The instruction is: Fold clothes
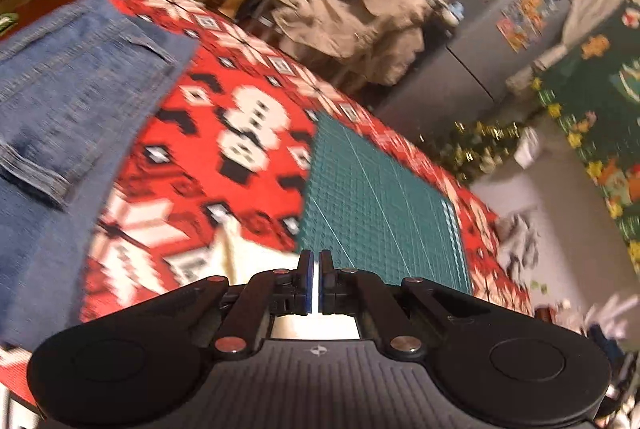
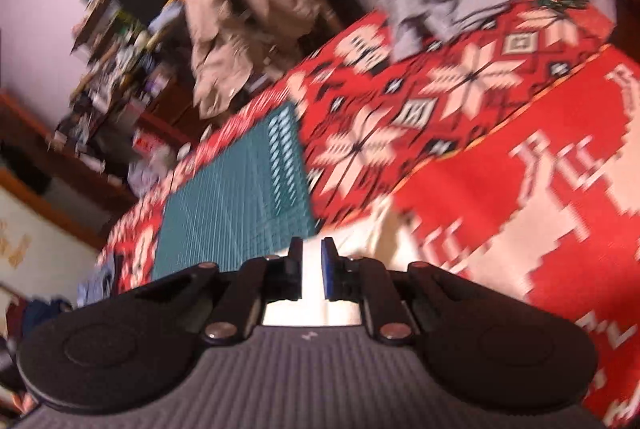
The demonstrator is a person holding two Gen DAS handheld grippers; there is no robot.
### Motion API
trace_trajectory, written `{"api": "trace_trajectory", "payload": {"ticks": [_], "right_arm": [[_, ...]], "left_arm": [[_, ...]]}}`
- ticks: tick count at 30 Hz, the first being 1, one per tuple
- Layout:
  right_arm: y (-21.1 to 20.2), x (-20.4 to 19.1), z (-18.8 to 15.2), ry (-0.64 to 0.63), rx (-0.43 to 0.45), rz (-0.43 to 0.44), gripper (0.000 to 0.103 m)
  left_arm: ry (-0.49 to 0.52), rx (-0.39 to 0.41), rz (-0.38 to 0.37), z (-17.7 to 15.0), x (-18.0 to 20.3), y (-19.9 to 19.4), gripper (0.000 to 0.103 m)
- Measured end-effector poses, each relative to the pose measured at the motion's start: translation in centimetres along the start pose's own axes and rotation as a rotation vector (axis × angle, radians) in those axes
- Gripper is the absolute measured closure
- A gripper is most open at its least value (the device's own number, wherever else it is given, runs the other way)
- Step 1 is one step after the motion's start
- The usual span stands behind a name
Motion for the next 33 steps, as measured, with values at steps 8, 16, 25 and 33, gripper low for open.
{"api": "trace_trajectory", "payload": {"ticks": [8, 16, 25, 33], "right_arm": [[1.5, 0.9, -0.5, -0.005, -0.040, -0.046, 0.103], [-1.1, 4.7, 0.7, 0.092, 0.000, -0.101, 0.093], [0.2, 4.7, 0.1, 0.052, -0.068, -0.115, 0.101], [-1.3, 4.8, -0.9, 0.051, -0.087, -0.069, 0.092]], "left_arm": [[0.006, -0.065, 0.059, -1.7, -1.4, 1.4, 0.102], [0.027, -0.053, 0.070, -2.1, -1.8, -0.7, 0.101], [0.023, -0.070, 0.046, -3.1, -1.1, -1.3, 0.101], [0.044, -0.089, 0.013, -3.6, -0.1, -1.1, 0.100]]}}
Point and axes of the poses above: each gripper's, at about its wrist camera, not at the fingertips, and y roughly the way its jaws point, x to its right, z to its top, the point moved 3 cm from there along y, roughly the way its jaws point, and after that the axes turned 8 degrees about -z, right-handed, at the moved point
